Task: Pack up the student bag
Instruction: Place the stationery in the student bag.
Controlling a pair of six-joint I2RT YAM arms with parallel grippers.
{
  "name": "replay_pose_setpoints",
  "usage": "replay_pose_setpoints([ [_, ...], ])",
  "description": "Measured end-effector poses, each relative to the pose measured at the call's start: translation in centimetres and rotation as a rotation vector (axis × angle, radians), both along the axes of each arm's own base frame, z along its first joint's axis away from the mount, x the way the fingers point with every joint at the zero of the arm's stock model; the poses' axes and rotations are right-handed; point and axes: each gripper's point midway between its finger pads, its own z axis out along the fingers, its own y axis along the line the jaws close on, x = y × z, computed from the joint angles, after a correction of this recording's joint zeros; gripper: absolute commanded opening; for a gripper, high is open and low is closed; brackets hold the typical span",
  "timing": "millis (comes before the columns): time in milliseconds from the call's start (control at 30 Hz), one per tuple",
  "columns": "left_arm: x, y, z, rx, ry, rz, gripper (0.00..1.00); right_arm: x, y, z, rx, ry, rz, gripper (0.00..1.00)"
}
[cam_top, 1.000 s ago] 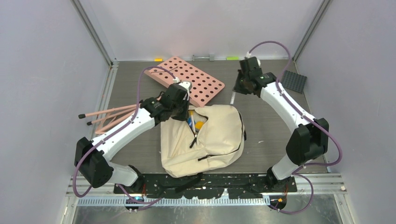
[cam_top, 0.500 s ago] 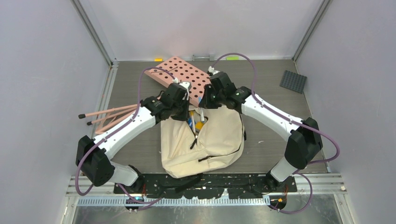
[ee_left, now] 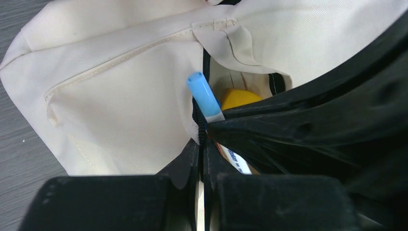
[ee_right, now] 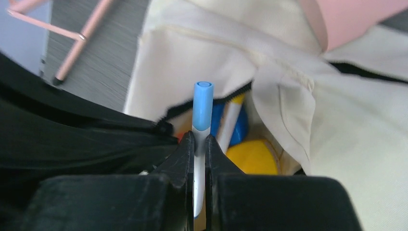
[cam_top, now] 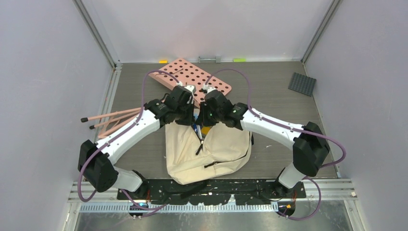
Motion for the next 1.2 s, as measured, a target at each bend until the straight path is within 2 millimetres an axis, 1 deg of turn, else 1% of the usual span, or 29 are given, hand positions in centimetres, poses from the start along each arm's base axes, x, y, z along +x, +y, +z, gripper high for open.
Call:
replay_pose_setpoints([
  [100, 0.0, 0.0, 0.0, -0.008, 0.007, 0.008, 0.0, -1.6, -0.7, -2.9, -0.058, 0.038, 0.012, 0.01],
  [200, -0.1, -0.1, 0.3, -0.021, 0.004, 0.012, 0.0, -3.3, -1.2, -5.1, -0.102, 0.074, 0.036, 0.01],
  [433, -0.2, 0.0, 0.7, -0.036, 0.007, 0.023, 0.0, -4.7, -0.8, -4.2, -0.089, 0.064, 0.073, 0.01],
  [467, -0.2, -0.1, 0.7, -0.037, 0.007, 0.024, 0.0, -4.8, -0.8, -4.1, -0.086, 0.065, 0.077, 0.02],
  [533, -0.2, 0.0, 0.7, -0.037, 0.007, 0.024, 0.0, -4.9, -0.7, -4.1, -0.085, 0.068, 0.081, 0.12],
  [567, -0.2, 0.0, 0.7, -0.038, 0.007, 0.025, 0.0, -4.9, -0.8, -4.2, -0.088, 0.071, 0.081, 0.23],
  [600, -0.2, 0.0, 0.7, -0.039, 0.007, 0.026, 0.06, -5.0, -0.9, -4.2, -0.092, 0.073, 0.081, 0.28],
  [633, -0.3, 0.0, 0.7, -0.04, 0.007, 0.026, 0.15, -5.0, -0.9, -4.2, -0.095, 0.074, 0.081, 0.4],
  [667, -0.3, 0.0, 0.8, -0.04, 0.006, 0.025, 0.25, -5.0, -1.0, -4.3, -0.097, 0.076, 0.078, 0.46],
  [700, -0.4, 0.1, 0.8, -0.043, 0.004, 0.026, 0.37, -5.0, -1.1, -4.2, -0.102, 0.074, 0.075, 0.54],
  [767, -0.5, 0.2, 1.2, -0.048, -0.006, 0.021, 0.57, -4.9, -1.5, -4.1, -0.116, 0.064, 0.062, 0.62],
  [800, -0.6, 0.3, 1.5, -0.057, -0.012, 0.021, 0.64, -4.8, -1.9, -3.9, -0.126, 0.057, 0.053, 0.65],
  [833, -0.7, 0.3, 1.9, -0.066, -0.02, 0.021, 0.69, -4.8, -2.3, -3.5, -0.134, 0.049, 0.044, 0.67],
  [867, -0.9, 0.4, 2.2, -0.072, -0.027, 0.015, 0.73, -4.8, -2.7, -3.1, -0.14, 0.041, 0.036, 0.68],
  [933, -1.3, 0.6, 2.9, -0.094, -0.041, 0.013, 0.76, -4.7, -3.6, -1.6, -0.147, 0.015, 0.011, 0.69],
  [1033, -2.3, 1.0, 3.9, -0.12, -0.069, -0.002, 0.77, -4.5, -4.7, 1.3, -0.126, -0.035, -0.023, 0.71],
  [1100, -3.2, 0.6, 4.5, -0.126, -0.089, -0.035, 0.76, -4.4, -5.5, 3.3, -0.104, -0.076, -0.054, 0.72],
  [1200, -5.5, -0.6, 4.8, -0.121, -0.122, -0.123, 0.76, -4.4, -7.0, 4.5, -0.109, -0.107, -0.096, 0.72],
])
